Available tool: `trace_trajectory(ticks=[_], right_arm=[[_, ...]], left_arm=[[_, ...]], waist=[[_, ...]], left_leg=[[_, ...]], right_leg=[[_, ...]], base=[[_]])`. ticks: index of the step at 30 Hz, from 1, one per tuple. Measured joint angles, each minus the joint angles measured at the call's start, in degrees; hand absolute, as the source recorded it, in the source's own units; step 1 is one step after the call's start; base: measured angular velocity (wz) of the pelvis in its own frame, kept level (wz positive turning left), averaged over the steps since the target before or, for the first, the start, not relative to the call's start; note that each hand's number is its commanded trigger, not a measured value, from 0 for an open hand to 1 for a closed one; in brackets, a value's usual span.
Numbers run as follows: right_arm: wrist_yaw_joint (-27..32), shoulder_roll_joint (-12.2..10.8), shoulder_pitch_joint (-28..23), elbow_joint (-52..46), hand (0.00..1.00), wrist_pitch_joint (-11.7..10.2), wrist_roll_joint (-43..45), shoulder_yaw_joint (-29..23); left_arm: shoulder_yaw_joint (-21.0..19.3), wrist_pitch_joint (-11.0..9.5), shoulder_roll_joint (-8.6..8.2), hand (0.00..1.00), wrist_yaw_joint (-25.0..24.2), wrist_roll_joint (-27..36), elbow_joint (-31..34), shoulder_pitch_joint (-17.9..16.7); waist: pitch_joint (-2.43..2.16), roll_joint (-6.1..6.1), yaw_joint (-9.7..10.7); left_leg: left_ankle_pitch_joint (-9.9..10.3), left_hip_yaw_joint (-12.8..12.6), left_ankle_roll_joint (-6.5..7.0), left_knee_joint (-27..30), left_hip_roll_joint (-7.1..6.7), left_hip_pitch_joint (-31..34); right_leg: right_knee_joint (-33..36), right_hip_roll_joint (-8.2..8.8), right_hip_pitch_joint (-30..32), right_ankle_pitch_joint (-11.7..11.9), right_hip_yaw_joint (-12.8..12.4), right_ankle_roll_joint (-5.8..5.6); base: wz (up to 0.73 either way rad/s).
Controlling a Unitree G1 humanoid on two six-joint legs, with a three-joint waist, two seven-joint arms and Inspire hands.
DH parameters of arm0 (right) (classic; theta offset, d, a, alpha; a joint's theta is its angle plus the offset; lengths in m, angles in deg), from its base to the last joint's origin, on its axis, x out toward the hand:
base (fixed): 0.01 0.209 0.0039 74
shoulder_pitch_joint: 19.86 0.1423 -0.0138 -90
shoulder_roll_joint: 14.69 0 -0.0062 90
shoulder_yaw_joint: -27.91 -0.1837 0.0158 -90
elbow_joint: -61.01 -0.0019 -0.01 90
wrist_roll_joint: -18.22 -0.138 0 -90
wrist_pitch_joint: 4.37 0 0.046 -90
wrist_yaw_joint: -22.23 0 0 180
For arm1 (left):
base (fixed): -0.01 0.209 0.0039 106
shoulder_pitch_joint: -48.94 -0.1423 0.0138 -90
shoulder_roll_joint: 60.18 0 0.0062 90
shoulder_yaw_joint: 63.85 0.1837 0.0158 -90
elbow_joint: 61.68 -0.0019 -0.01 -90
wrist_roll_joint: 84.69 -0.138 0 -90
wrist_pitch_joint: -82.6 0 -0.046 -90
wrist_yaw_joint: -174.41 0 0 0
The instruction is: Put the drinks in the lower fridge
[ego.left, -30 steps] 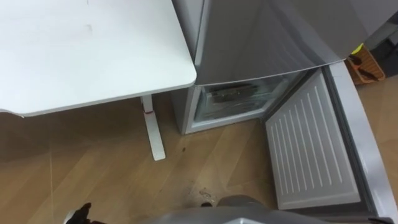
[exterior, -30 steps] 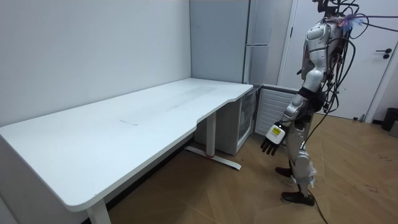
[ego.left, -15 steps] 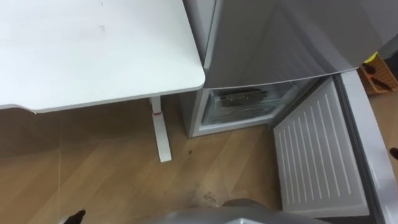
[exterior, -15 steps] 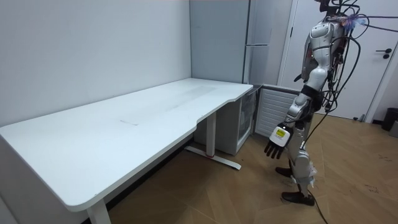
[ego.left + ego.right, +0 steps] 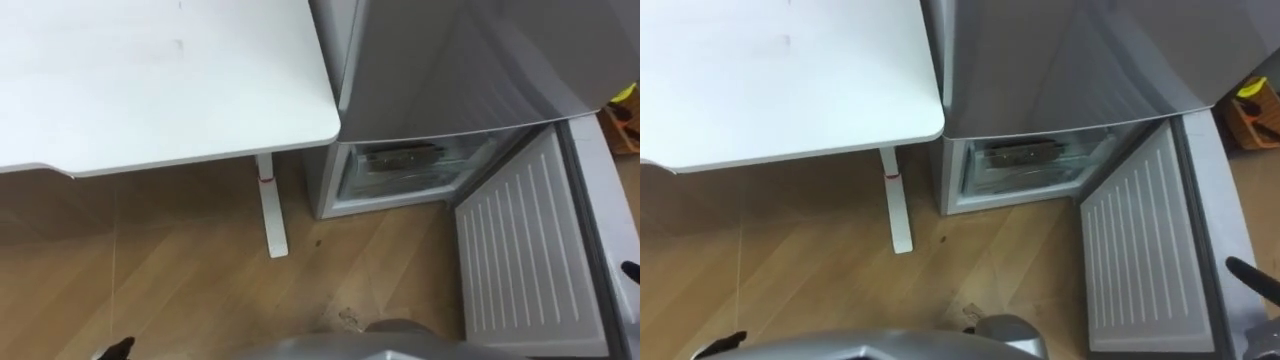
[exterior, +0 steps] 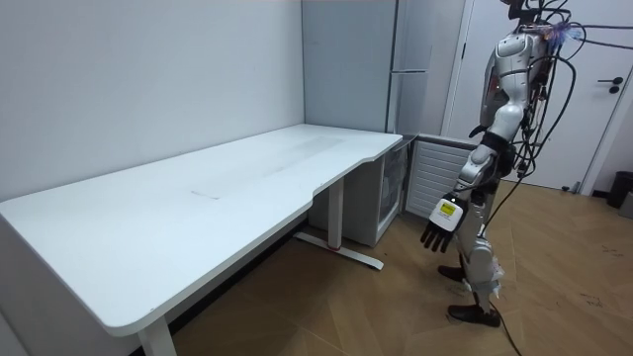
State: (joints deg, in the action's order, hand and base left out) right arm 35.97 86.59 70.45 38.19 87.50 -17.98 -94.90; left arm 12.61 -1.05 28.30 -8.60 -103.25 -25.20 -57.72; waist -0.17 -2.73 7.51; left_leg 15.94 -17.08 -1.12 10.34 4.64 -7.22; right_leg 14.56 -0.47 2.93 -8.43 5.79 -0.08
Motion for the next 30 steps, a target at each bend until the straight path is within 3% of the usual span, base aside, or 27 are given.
trace_trajectory(ticks=[4,11,16,20,22,28,30], right_arm=[[-0.2,-0.9,-1.2,0.1,0.00,-0.8,-0.3,0.0],[-2.3,-4.8,-3.7,0.2,0.00,-1.8,-0.2,0.4],[-4.7,-7.1,-5.3,-0.2,0.00,-2.1,2.4,3.7],[-8.4,-7.9,-5.5,-1.7,0.00,-3.3,2.7,8.1],[-10.2,-8.1,-5.6,-3.8,0.00,-3.7,3.1,11.1],[-15.7,-11.4,-6.5,-14.6,0.00,-4.3,7.5,20.5],[-17.6,-12.3,-7.2,-20.8,0.00,-3.9,7.7,26.0]], left_arm=[[0.0,-0.4,0.05,0.00,0.1,-0.9,0.0,0.5],[0.4,-0.5,0.18,0.00,0.2,-0.7,0.4,0.8],[1.6,-0.6,0.11,0.00,0.1,-0.8,-0.4,1.6],[4.6,-1.2,-0.08,0.00,0.0,-0.4,-1.0,2.9],[4.9,-1.8,-0.61,0.00,0.0,-0.4,-1.8,3.6],[7.1,-3.2,-0.86,0.00,-0.1,0.0,-2.1,4.2],[8.2,-3.6,-1.88,0.00,0.0,1.3,-2.1,4.4]], waist=[[0.06,-0.06,-0.1],[-0.19,-0.72,0.0],[-0.15,-0.70,-0.2],[-0.04,0.22,-0.2],[-0.03,0.74,-1.3],[0.06,1.84,-2.3],[0.11,2.47,-3.8]], left_leg=[[0.0,0.2,-0.04,0.1,-0.05,-0.1],[0.0,1.1,-0.05,0.0,0.03,-0.4],[0.0,1.5,-0.06,0.0,0.09,-0.5],[0.0,0.6,-0.06,-0.3,0.14,-0.6],[-0.1,-0.7,-0.10,-0.7,0.29,-1.5],[-0.2,-1.4,-0.46,-0.8,0.71,-1.2],[-0.3,-1.4,-0.60,-0.8,0.76,-0.9]], right_leg=[[-0.1,0.24,-0.3,0.0,0.7,0.05],[-1.0,0.28,-1.4,0.0,1.7,0.05],[-1.2,0.27,-1.7,0.0,2.2,0.06],[-1.8,0.09,-1.7,0.5,2.0,0.13],[-1.8,-0.40,-1.7,0.8,0.6,0.21],[-1.9,-0.80,-1.2,1.3,0.7,0.69],[-1.8,-0.84,-0.9,1.3,0.8,0.74]], base=[[0.04],[0.06],[0.04],[-0.11],[-0.34],[-0.08],[0.00]])
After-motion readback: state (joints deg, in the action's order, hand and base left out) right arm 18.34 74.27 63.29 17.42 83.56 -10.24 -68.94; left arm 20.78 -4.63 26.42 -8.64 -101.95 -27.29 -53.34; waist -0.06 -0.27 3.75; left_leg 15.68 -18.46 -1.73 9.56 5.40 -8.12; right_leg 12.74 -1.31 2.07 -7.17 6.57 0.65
